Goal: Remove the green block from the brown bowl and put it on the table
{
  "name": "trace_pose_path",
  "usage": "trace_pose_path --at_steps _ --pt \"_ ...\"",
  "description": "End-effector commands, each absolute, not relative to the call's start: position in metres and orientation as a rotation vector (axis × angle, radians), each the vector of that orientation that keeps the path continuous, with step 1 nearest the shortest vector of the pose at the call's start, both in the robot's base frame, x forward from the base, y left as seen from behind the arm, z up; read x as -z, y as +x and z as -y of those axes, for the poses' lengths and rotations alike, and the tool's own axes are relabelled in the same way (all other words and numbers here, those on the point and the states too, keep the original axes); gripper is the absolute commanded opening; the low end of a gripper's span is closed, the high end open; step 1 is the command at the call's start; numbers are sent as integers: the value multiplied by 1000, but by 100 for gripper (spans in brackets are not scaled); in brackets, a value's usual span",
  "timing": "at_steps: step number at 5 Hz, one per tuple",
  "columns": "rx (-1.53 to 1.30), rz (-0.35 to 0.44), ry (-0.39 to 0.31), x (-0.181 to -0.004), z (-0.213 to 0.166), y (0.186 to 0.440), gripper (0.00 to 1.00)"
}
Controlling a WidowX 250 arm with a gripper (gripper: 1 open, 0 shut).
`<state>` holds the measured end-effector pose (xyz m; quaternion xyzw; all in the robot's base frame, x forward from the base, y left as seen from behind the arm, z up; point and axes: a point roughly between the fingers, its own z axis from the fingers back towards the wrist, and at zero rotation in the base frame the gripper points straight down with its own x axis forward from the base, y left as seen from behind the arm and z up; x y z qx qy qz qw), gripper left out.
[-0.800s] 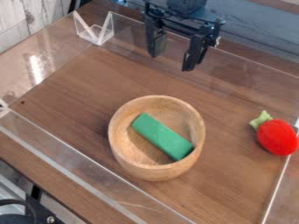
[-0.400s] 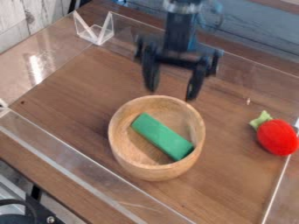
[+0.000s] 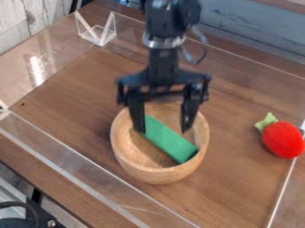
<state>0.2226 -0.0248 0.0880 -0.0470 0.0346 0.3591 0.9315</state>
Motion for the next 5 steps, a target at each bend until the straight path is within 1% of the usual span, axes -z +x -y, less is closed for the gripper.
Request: trace_pose_path --at_steps 1,2,3,5 --pt "-901 -15 -153 -85 20 224 100" --pt "-1076 9 -184 -75 15 221 100" --pt "-1159 40 -200 -72 9 223 100" --pt "-1169 104 -177 -103 27 225 100"
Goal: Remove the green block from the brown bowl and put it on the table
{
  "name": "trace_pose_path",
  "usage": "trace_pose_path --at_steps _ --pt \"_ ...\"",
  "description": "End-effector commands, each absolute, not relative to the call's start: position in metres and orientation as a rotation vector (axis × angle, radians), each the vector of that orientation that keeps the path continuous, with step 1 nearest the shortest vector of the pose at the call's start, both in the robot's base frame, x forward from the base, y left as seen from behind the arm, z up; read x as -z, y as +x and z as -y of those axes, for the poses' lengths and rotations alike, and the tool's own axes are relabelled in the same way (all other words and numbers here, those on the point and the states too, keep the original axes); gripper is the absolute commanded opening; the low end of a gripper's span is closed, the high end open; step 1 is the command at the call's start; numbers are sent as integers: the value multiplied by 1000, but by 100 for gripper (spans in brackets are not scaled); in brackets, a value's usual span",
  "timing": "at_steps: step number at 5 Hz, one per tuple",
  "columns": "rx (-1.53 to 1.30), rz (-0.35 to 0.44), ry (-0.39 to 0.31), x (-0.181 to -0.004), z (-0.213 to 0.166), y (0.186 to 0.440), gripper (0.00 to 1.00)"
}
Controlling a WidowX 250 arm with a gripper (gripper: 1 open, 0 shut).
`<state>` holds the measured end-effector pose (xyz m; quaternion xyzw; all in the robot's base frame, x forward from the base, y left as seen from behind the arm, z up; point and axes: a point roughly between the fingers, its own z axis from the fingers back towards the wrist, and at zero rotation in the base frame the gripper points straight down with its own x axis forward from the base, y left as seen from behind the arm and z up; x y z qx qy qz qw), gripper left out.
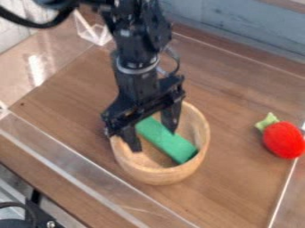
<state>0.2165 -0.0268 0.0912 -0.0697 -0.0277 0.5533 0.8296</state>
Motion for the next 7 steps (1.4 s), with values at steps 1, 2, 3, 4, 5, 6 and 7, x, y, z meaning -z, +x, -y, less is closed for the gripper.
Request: trace_pose_path --at_steps 1,2,3,4,5,6,7 --pt "-1176 120 -181 -93 32 226 100" --pt "-1168 121 -182 -83 33 224 100" --pt "-1150 115 -176 -75 32 224 100" --pt "-1119 128 -164 -75 32 225 100" --pt "-1112 134 -153 -75 31 227 100" --pt "-1091 134 -143 -81 22 231 100" --pt "-1084 125 -131 -85 13 233 100"
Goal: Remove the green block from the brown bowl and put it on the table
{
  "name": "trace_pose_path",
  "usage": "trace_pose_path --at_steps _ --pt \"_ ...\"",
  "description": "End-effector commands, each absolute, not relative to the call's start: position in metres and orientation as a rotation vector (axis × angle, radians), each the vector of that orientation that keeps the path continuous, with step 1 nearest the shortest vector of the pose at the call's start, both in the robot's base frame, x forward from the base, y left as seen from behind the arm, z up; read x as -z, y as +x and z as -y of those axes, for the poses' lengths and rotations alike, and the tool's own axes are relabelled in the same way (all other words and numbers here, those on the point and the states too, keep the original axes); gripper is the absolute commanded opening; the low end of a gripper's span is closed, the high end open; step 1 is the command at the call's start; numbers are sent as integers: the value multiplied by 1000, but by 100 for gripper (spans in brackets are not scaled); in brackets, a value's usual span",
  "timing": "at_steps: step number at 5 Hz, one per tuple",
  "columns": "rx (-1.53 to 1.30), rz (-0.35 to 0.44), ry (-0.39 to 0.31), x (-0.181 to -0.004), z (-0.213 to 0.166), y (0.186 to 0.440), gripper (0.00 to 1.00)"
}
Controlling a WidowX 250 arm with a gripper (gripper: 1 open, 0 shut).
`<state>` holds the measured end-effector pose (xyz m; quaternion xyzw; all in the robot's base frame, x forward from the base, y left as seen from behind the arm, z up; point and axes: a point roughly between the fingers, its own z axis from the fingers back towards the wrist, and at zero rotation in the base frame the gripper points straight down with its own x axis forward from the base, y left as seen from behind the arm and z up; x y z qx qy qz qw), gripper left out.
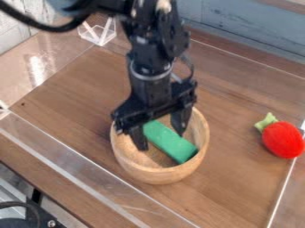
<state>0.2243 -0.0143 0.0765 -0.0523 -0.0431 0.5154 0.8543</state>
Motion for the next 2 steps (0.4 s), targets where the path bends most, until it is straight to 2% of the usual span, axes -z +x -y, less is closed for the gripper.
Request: trace_pose_path --at_steps 1,2 --pt "-1145 127 -120 -89 18 233 100" --pt "-1206 126 -117 -94 23 233 100"
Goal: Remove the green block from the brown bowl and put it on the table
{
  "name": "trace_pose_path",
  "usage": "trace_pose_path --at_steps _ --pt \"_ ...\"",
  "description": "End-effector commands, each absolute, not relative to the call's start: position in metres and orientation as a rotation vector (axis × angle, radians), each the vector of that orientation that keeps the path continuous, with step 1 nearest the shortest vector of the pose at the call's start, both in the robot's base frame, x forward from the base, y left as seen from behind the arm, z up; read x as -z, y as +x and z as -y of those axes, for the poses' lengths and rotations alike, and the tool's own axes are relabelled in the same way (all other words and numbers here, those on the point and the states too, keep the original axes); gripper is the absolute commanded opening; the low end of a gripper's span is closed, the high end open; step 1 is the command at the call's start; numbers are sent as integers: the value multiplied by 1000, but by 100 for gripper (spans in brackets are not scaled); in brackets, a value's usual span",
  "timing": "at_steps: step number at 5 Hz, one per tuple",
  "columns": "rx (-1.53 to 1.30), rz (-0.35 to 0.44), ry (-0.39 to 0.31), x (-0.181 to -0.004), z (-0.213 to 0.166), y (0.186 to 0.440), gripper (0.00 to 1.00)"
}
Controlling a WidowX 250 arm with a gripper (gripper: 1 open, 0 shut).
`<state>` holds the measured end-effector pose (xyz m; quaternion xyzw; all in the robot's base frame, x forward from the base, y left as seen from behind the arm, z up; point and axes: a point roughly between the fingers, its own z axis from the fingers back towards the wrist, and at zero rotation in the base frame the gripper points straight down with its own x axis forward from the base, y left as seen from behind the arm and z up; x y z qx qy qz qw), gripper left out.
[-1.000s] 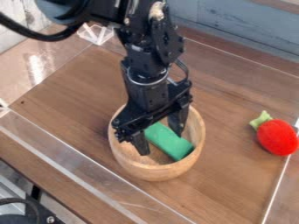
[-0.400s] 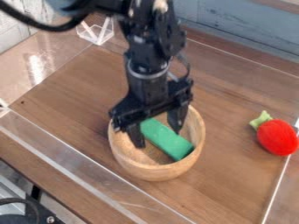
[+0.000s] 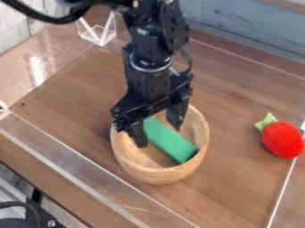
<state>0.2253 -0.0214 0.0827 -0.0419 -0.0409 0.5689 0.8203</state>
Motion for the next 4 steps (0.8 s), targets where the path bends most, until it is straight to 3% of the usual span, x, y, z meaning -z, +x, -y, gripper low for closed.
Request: trace_pose_path --at_steps 1,2,3,4 --pt "-1297 126 -118 -74 22 235 100" --pt "-1356 130 -114 -53 22 235 100" --pt "-1349 133 -124 -65 31 238 0" --pt "-1338 148 -163 -90 29 248 0"
